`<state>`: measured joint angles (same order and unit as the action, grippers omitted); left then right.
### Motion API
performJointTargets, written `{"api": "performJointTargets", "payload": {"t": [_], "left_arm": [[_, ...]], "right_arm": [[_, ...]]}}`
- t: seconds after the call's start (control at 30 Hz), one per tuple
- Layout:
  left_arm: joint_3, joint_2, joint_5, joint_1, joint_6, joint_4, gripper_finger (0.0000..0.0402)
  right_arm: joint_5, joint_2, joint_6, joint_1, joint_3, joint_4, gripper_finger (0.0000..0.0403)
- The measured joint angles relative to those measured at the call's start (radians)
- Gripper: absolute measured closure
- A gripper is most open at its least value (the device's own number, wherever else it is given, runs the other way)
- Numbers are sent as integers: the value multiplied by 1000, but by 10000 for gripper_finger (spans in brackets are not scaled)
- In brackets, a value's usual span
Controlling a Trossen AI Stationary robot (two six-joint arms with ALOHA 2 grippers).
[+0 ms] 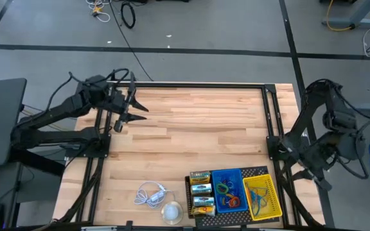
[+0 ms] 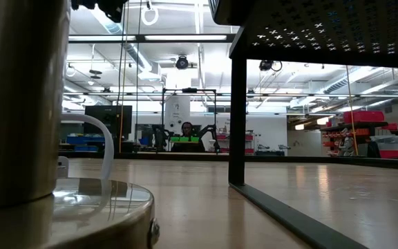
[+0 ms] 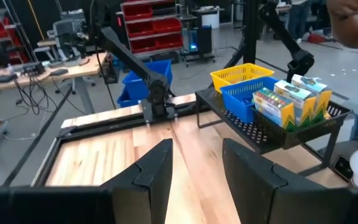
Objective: Pick & Place Office Desk Supplies
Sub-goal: Return to Home Position
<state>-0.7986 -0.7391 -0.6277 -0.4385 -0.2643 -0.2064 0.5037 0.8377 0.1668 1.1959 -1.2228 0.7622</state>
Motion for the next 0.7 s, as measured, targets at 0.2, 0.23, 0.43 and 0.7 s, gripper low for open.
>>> {"api": "performJointTargets", "payload": {"t": [0.2,0.23,0.43,0.7], "left_arm": [[-3,0,-108,0,-6,19,254],[-3,0,-144,0,-6,20,254],[-3,0,-172,0,-11,24,254],[-3,-25,140,-1,154,-18,253]], "right_arm": [[62,-4,-69,-6,8,-84,296],[60,-1,-57,-6,8,-83,296],[127,0,-60,-6,9,-44,296],[255,-1,125,-6,9,-61,296]]}}
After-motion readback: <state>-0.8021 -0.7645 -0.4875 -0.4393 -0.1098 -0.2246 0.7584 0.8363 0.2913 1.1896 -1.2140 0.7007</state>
